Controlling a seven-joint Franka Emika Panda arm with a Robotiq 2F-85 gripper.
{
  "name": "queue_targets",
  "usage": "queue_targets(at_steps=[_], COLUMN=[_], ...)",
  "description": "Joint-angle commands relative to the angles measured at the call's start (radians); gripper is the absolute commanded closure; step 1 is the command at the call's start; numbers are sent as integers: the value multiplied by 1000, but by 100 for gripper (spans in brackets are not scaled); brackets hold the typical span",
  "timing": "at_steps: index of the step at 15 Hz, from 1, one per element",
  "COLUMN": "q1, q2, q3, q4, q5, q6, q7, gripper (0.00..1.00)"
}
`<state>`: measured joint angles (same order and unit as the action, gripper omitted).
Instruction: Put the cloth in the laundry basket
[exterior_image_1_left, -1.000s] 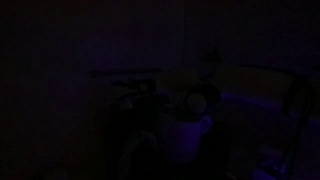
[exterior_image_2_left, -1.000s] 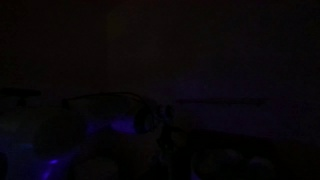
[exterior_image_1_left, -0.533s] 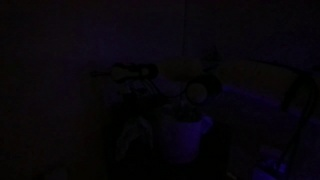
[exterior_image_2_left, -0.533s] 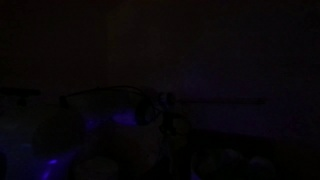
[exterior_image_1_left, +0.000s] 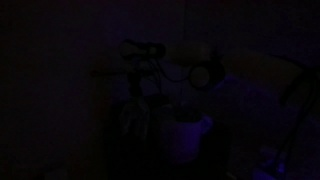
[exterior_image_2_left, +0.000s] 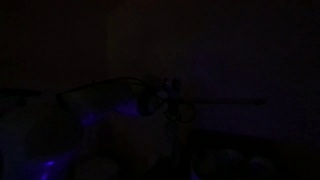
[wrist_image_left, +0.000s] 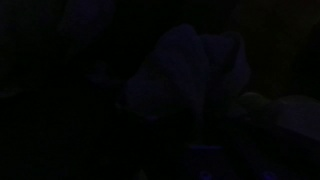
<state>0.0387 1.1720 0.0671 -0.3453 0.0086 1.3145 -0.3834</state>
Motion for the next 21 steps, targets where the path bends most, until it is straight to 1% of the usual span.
queue_targets(at_steps=[1, 3, 8, 12, 16, 21], q1=[-12, -25, -21, -41, -70, -106], q2=[-2, -1, 0, 3, -43, -97], q3=[1, 3, 6, 2, 2, 4], q4=[0, -1, -1, -9, -21, -16], q5=[1, 4, 4, -2, 9, 19], q6=[0, 0, 0, -24, -14, 4], q7=[0, 0, 0, -43, -52, -28], gripper=[93, 93, 93, 93, 93, 94])
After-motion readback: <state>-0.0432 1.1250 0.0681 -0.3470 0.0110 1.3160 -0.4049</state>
